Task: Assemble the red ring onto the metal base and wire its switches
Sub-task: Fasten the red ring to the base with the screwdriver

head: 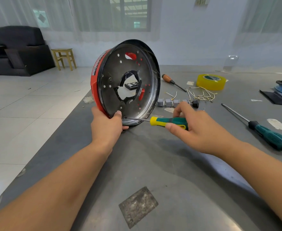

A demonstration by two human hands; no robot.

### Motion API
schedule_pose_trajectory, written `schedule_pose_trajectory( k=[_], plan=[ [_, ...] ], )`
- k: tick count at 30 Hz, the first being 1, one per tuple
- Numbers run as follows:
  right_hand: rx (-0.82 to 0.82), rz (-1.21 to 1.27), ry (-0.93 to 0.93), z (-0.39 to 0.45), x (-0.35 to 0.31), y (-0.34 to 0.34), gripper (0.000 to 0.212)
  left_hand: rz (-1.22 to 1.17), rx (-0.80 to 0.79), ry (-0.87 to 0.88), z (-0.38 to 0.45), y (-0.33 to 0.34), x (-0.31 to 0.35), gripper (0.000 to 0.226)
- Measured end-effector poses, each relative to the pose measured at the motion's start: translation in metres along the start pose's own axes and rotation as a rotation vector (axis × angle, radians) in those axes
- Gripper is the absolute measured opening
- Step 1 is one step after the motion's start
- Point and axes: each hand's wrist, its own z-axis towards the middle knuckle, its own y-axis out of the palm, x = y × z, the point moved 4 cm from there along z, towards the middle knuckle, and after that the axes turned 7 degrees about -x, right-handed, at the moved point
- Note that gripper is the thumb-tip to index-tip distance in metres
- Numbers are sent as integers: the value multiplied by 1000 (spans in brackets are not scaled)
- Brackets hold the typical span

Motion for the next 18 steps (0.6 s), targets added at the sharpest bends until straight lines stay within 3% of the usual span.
schedule_pose_trajectory(
  k=[3, 7, 15, 18],
  plan=[
    [69, 358, 233, 6, 2, 6, 32, -1, -2, 4, -1, 0, 0, 23],
    [24, 919, 489, 8, 4, 17, 34, -3, -5, -2, -1, 1, 0, 24],
    [-19, 1075, 549, 2, 1, 22, 30, -6, -6, -10, -2, 0, 2, 27],
    [31, 908, 515, 4, 3, 23, 37, -12, 9, -9, -2, -1, 2, 27]
  ],
)
